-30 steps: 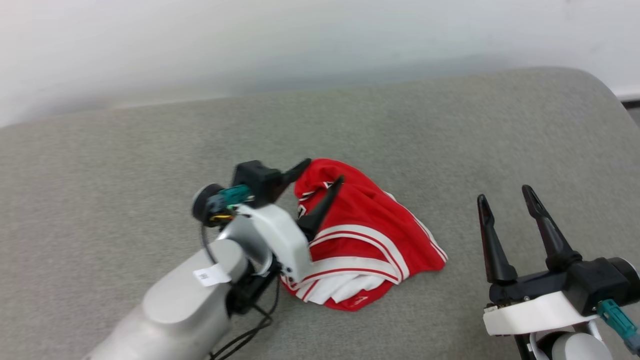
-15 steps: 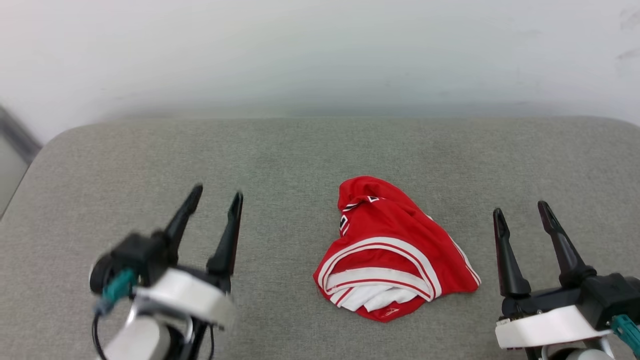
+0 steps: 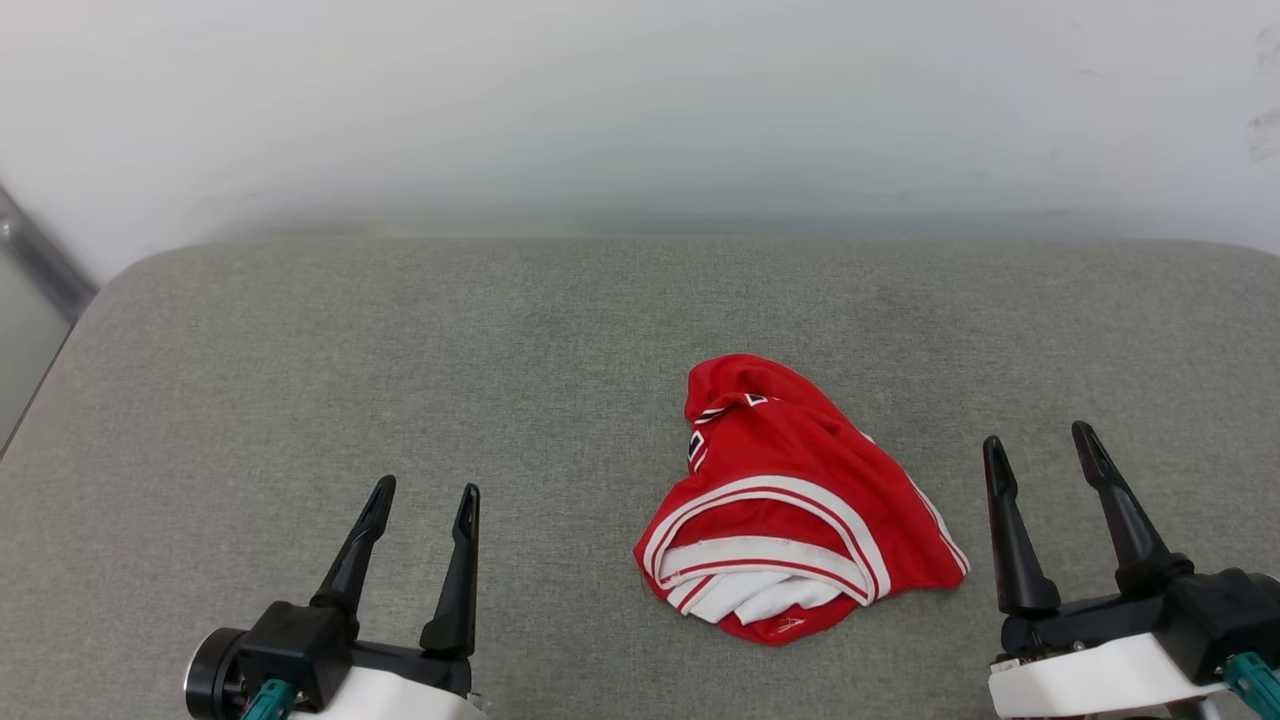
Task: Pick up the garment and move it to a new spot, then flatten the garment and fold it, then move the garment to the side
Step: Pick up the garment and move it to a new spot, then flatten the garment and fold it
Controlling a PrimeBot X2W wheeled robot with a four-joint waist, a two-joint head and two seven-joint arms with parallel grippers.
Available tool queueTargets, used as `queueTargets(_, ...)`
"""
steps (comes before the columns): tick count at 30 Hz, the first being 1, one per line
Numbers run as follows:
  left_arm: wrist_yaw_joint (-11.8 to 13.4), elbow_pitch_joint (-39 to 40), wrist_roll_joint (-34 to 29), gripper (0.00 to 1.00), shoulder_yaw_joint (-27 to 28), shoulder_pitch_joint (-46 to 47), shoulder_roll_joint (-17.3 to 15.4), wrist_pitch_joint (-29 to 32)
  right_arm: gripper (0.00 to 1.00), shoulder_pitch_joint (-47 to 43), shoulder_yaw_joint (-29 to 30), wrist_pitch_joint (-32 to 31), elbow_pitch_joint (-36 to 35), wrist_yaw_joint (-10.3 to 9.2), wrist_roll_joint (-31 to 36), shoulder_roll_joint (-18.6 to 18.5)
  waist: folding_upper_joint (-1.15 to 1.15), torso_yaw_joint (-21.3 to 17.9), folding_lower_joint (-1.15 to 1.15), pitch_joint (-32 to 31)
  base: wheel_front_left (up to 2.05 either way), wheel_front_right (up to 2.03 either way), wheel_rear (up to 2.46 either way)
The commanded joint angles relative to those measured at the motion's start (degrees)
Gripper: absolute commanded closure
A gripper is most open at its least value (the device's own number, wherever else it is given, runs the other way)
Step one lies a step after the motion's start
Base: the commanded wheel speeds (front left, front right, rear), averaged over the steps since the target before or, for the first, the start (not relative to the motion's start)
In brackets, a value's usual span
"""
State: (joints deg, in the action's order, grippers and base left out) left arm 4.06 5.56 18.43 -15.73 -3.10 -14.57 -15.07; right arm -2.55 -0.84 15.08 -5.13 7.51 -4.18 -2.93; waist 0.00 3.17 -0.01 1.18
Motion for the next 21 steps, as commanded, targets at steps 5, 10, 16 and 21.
queueTargets(5, -1.6, -1.2, -2.5, 0.00, 2.3, -1.0, 1.9, -0.1, 0.00, -0.5, -0.5, 0.1, -0.2, -0.04, -0.2, 0.1, 0.00, -0.3, 0.01, 0.4, 0.00, 0.00, 0.00)
queueTargets(10, -4.3, -3.8, -3.1, 0.00, 0.8, 1.5, 0.9, 1.9, 0.00, 0.1, -0.4, 0.1, -0.4, -0.04, 0.4, 0.1, 0.00, -1.0, 0.01, 1.9, 0.00, 0.00, 0.00)
queueTargets(16, -7.4, -2.7, -0.7, 0.00, -2.6, 7.1, -1.0, 19.8, 0.00, 1.3, -1.1, 0.1, -0.4, -0.03, 1.2, 0.1, 0.00, -2.4, 0.01, 5.3, 0.00, 0.00, 0.00)
queueTargets(21, -8.7, -1.7, 2.2, 0.00, -5.3, 11.6, -1.5, 33.9, 0.00, 2.5, -1.7, 0.1, -0.6, -0.04, 1.8, 0.1, 0.00, -4.0, 0.01, 8.4, 0.00, 0.00, 0.00)
